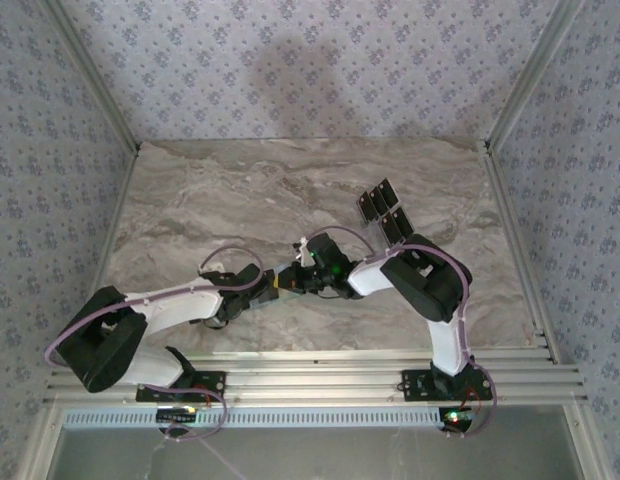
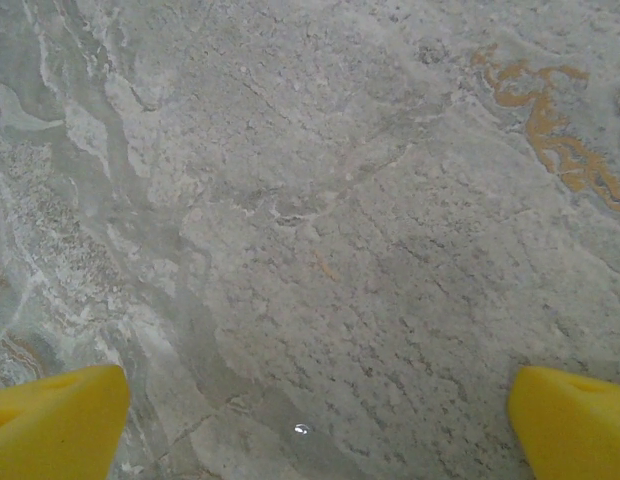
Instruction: Put the credit cards into the card holder
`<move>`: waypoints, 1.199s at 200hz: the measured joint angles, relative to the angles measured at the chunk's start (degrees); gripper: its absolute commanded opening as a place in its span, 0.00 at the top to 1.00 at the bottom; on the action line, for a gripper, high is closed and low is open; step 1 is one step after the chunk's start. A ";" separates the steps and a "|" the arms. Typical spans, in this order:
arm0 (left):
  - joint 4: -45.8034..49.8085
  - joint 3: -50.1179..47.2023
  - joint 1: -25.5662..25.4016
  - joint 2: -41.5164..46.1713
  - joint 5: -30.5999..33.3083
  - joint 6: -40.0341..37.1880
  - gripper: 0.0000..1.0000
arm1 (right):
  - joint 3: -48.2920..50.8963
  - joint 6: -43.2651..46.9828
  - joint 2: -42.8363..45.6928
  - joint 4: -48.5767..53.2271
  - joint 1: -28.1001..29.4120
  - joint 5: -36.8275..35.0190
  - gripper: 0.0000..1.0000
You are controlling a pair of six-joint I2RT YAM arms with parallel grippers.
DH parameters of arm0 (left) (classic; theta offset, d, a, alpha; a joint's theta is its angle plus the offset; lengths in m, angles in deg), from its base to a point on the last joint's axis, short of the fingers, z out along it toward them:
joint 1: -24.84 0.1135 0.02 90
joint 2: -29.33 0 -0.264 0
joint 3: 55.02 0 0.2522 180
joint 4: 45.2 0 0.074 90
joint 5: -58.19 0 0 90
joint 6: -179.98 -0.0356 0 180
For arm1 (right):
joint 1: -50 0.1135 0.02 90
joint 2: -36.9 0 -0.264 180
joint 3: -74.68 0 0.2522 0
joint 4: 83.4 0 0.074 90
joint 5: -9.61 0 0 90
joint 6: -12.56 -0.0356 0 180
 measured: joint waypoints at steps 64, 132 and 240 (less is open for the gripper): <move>-0.50 -0.02 0.00 -0.35 0.07 -0.44 0.01 | -3.08 0.11 -1.27 2.89 1.20 0.11 0.88; -1.09 -0.02 0.00 -0.46 0.24 -1.81 0.01 | -3.43 5.29 6.93 13.38 -1.03 -0.26 0.63; -1.73 -0.42 0.00 -0.04 0.44 -3.02 0.01 | -12.17 12.20 3.26 28.48 -0.15 -3.48 1.00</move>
